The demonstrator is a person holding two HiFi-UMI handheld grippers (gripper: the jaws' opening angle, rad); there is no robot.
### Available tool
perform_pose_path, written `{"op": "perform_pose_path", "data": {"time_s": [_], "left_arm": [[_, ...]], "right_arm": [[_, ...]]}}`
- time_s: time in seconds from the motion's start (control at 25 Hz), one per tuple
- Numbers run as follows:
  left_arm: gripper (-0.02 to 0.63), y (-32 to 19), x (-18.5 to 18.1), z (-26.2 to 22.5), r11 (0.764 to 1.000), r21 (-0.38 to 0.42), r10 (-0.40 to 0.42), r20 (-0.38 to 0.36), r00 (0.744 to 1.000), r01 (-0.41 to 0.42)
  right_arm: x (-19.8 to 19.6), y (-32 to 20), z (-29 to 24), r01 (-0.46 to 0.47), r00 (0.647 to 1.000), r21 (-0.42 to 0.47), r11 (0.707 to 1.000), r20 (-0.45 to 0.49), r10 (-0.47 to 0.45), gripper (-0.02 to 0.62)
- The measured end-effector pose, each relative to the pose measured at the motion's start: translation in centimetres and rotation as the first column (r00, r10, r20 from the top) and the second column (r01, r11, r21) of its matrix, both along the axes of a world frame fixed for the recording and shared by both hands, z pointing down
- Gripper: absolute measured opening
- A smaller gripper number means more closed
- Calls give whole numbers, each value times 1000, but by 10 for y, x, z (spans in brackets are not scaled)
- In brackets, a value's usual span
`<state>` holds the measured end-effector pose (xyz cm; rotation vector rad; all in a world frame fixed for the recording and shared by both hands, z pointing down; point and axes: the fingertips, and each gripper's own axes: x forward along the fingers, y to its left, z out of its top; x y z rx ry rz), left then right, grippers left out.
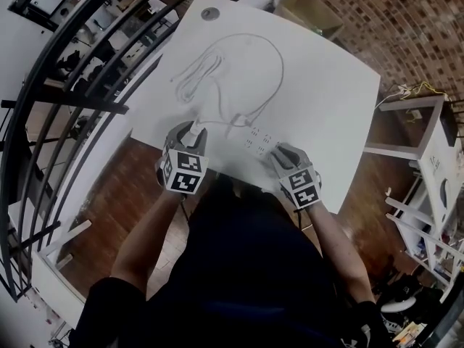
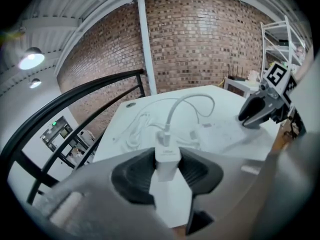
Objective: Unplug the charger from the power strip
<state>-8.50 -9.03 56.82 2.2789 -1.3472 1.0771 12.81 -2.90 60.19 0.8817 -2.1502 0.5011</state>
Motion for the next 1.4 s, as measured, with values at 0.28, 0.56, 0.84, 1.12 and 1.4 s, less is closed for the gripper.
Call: {"op": "perform_pose_path", "data": {"time_s": [0.28, 0.56, 0.84, 1.12, 1.4], "left_arm": [[143, -10, -28, 5, 999, -1, -39, 38, 999, 39], [143, -28, -67, 13, 1000, -11, 5, 218, 976, -3], [141, -25, -73, 24, 992, -29, 125, 386, 914, -123], [143, -20, -67, 27, 978, -5, 185, 476, 860, -207], [155, -11, -63, 33, 965, 0, 226, 511, 830, -263]], "right_arm": [[-1, 3, -4, -13, 1000, 2, 1000, -3, 13, 110], [0, 1, -3, -27, 1000, -3, 1000, 4, 27, 110], [4, 1, -4, -43, 999, -5, 999, 2, 43, 109], [3, 0, -5, -65, 998, -7, 998, -4, 65, 110], [2, 0, -5, -84, 996, -4, 996, -2, 84, 110]]}}
